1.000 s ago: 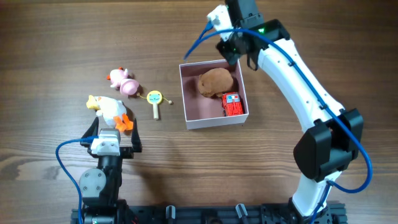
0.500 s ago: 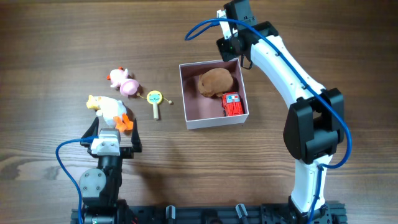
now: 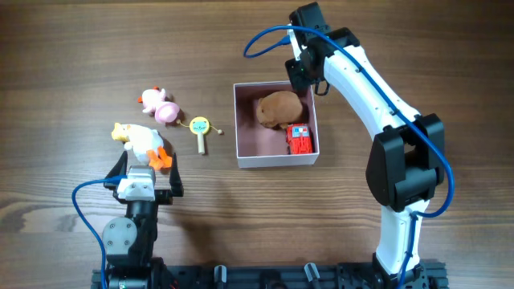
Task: Pack container
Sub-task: 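Open the right gripper and raise it back to the right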
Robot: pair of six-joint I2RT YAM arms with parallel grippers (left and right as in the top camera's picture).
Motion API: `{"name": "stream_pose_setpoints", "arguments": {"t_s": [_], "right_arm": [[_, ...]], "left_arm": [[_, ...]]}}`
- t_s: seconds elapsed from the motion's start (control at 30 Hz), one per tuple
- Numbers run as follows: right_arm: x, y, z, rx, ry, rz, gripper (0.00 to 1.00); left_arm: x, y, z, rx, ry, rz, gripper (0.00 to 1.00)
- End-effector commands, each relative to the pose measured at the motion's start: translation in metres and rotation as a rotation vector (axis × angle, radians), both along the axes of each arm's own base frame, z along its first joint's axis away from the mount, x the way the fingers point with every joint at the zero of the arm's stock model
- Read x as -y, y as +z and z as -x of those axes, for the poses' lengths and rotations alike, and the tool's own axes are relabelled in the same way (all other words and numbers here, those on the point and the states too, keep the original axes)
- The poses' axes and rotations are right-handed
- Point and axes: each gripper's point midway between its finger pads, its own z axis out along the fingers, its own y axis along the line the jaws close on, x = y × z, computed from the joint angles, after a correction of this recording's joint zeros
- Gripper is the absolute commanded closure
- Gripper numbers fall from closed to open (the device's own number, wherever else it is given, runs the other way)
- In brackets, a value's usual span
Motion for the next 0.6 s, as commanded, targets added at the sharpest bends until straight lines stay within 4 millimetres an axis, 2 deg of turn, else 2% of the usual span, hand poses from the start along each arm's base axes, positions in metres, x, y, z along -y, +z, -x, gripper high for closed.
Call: {"name": "stream_pose_setpoints", "arguments": {"t_s": [0.0,0.13,0.27,0.3,0.43,0.57], "right_arm": [[-0.001,-0.008,0.005,-0.036,-0.017,0.001,0.96],[-0.003,-0.005,0.000,-0.015,-0.014,-0.014,0.96],[0.002,0.012,-0.020,0.085,-0.040,0.014,0.96],[0.007,0.024,-0.032,0.144,-0.060,0.024,0.95],[0.031,0.047,-0.050,0.208,-0.157,-0.014,0.90],[0.069,0.059,-0.054,0.209,-0.227,-0.026,0.49]], "left_arm": [[0.004,-0.002,0.000,0.001,-0.025,-0.018,0.00],[0.004,-0.002,0.000,0.001,-0.025,-0.018,0.00],[0.004,-0.002,0.000,0.001,-0.025,-0.018,0.00],[0.004,-0.002,0.000,0.001,-0.025,-0.018,0.00],[0.004,-0.001,0.000,0.002,-0.025,-0.018,0.00],[0.004,-0.002,0.000,0.001,-0.025,-0.018,0.00]]}}
